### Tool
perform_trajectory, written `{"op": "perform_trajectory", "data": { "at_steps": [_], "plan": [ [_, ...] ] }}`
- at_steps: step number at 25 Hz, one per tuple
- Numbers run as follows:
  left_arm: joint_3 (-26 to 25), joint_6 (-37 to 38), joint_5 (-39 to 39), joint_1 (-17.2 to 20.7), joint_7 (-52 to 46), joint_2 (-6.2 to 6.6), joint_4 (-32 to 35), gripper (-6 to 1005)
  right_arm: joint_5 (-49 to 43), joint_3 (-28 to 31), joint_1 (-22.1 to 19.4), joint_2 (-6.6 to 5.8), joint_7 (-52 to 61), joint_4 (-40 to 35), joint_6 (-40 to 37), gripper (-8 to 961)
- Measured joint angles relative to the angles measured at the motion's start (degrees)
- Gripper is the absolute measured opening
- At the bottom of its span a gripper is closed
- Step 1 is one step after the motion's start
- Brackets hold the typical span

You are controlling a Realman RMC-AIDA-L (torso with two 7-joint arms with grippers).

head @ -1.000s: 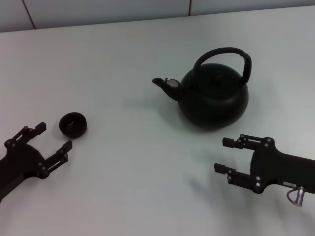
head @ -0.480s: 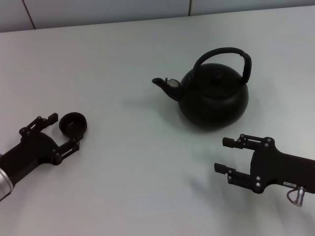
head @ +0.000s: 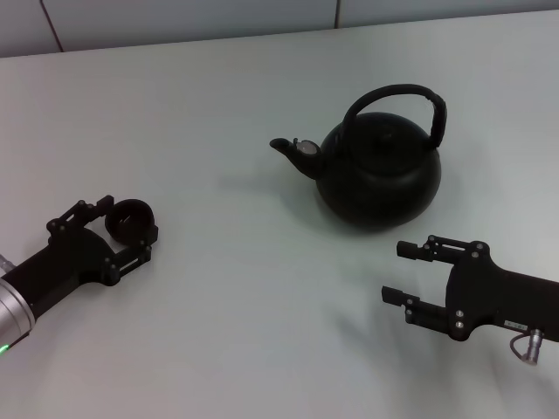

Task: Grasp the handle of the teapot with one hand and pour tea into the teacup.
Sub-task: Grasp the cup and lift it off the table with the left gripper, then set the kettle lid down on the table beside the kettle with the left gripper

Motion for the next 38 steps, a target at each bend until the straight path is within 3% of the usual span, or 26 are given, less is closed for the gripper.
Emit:
{"op": "perform_trajectory", "data": {
  "at_steps": [23,32,38],
  "plan": [
    [-0.3,2.4,0.0,-0.8,0.0,-0.09,-1.2,686,0.0,0.0,0.0,0.0,0.0,0.0,-0.1,552],
    [0.2,0.0,0.5,-9.7,3.9,-0.28,-9.3,686,0.0,0.0,0.0,0.0,0.0,0.0,-0.2,547],
    [0.5,-0.6,0.5,-10.5,4.0,-0.31,-9.7,687,0.0,0.0,0.0,0.0,-0.2,0.0,-0.2,544]
  ]
}}
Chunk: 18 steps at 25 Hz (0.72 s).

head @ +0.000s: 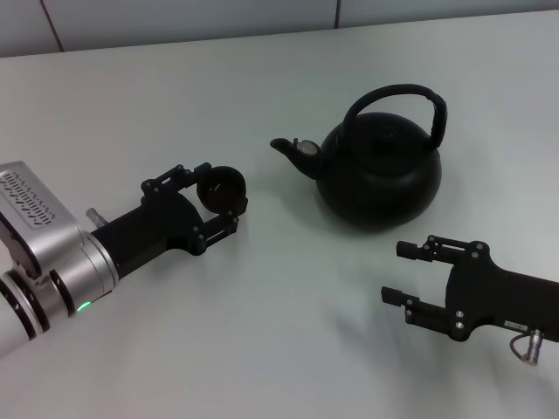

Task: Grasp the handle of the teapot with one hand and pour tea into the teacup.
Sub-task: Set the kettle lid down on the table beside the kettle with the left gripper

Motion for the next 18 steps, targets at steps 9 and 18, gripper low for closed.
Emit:
{"op": "perform_trajectory", "data": {
  "at_steps": [9,18],
  "plan": [
    [0.1,-3.0,0.0,-0.3,1.4,-0.05,-0.9,719,0.0,0.0,0.1,0.0,0.0,0.0,0.0,540],
    [-0.4,-6.3,0.0,-0.9,4.2,-0.06,-3.3,750,0.0,0.0,0.1,0.0,-0.1,0.0,0.0,535]
  ]
}}
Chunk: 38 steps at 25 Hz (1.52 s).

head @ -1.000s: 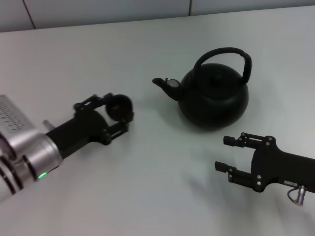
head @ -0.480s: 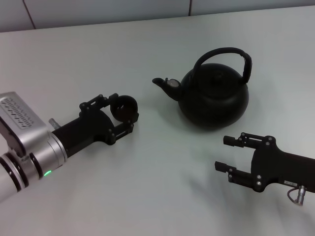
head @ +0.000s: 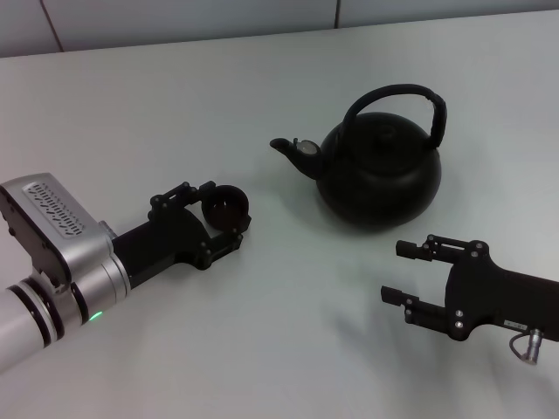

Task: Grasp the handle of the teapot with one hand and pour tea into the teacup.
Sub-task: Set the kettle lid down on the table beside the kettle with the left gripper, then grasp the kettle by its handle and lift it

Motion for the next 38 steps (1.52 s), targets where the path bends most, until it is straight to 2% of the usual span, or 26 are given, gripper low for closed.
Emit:
{"op": "perform_trajectory", "data": {
  "at_steps": [14,19,23,26,28,31,34,38],
  "plan": [
    [-1.8,-1.6,0.0,-0.1,0.0,0.0,-0.8,799,0.0,0.0,0.0,0.09,-0.1,0.1,0.0,528],
    [-2.0,0.9,0.0,0.4,-0.3,0.09,-0.8,813,0.0,0.0,0.0,0.09,-0.1,0.2,0.0,526],
    [-1.4,12.6,0.0,4.1,-3.4,0.93,3.1,812,0.0,0.0,0.0,0.09,-0.1,0.3,0.0,524],
    [0.5,23.2,0.1,9.2,-8.3,1.09,11.3,812,0.0,0.0,0.0,0.09,-0.1,0.3,0.0,523],
    [1.4,30.7,0.0,14.3,-12.7,1.25,18.8,812,0.1,0.0,0.0,0.09,-0.1,0.3,0.0,522],
    [1.2,38.1,-0.1,19.2,-18.5,2.47,25.4,812,0.2,0.1,0.0,0.09,-0.1,0.3,0.0,520],
    [1.0,41.9,-0.3,21.1,-21.5,3.96,27.1,812,0.2,0.1,0.0,0.09,-0.1,0.3,0.0,519],
    [1.2,42.8,-0.2,21.2,-22.1,4.4,27.1,812,0.2,0.7,0.6,0.09,-0.1,0.7,0.0,517]
  ]
}}
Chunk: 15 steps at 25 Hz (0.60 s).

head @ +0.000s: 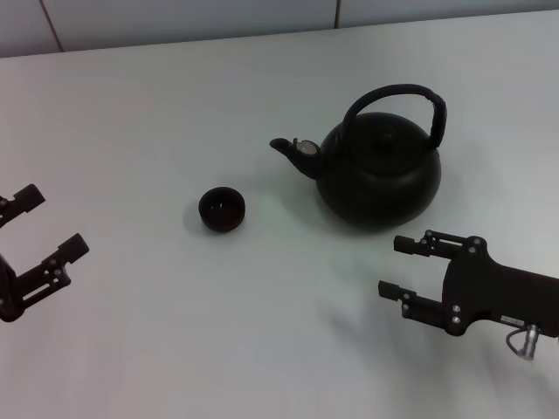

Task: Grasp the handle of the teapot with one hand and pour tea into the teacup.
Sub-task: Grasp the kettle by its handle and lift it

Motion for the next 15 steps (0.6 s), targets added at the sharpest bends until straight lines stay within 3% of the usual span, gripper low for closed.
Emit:
{"op": "perform_trajectory", "data": {
  "at_steps": [5,11,15],
  "plan": [
    [0.5,-0.7,1.2,-0.4,0.2,-0.13,0.1,813,0.0,0.1,0.3,0.0,0.1,0.2,0.0,514],
    [0.6,-6.2,9.6,0.0,0.8,-0.09,1.6,813,0.0,0.0,0.3,0.0,0.3,0.2,0.0,511],
    [0.6,-6.9,11.3,0.5,0.9,0.0,2.0,813,0.0,0.1,0.3,0.0,0.3,0.2,0.0,509]
  ]
}}
